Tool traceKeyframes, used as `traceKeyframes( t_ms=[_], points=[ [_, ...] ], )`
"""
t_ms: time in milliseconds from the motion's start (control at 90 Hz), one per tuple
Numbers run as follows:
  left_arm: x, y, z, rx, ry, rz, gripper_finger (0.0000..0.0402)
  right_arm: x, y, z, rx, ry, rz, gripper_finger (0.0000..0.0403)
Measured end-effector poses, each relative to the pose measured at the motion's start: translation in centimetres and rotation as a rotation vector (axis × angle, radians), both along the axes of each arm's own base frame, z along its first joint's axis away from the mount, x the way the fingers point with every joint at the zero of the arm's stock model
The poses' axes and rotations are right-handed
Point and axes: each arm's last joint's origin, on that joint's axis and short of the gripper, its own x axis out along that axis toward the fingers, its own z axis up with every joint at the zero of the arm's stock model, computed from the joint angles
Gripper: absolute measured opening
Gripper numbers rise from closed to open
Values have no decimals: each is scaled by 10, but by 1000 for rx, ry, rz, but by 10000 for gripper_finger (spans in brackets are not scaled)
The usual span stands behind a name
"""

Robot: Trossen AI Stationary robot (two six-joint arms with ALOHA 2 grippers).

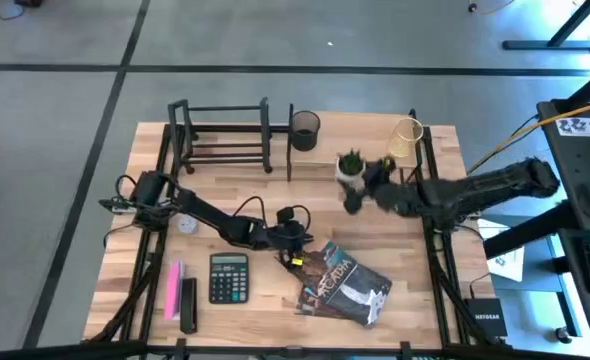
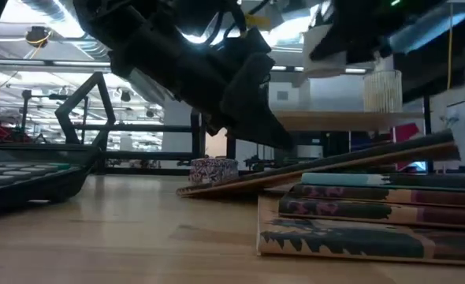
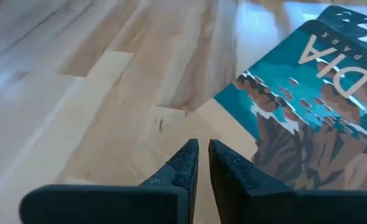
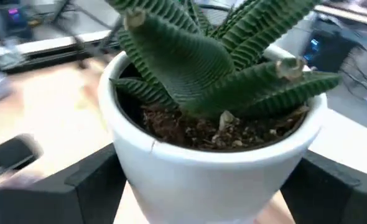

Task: Stock shelves
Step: Put the flower vase on the shelf

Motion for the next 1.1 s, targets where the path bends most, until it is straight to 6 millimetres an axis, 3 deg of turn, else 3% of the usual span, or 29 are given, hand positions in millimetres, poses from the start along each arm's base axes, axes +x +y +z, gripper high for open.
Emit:
traceKeyframes(
  t_ms=[256, 444, 667, 944, 1100],
  points=[
    [0, -1, 0, 3, 0, -3, 21, 6, -65, -13, 66, 8, -143, 329],
    [0, 0, 0, 17, -2, 12, 21, 5, -89, -25, 99, 59, -194, 329],
    [0, 0, 0, 17, -2, 13, 21, 6, -93, -29, 106, 85, -191, 336],
    [0, 0, 0, 17, -3, 14, 21, 7, -93, -29, 95, 107, -156, 390],
    [0, 0, 0, 15, -3, 15, 21, 7, -93, -27, 59, 123, -154, 393]
  ],
)
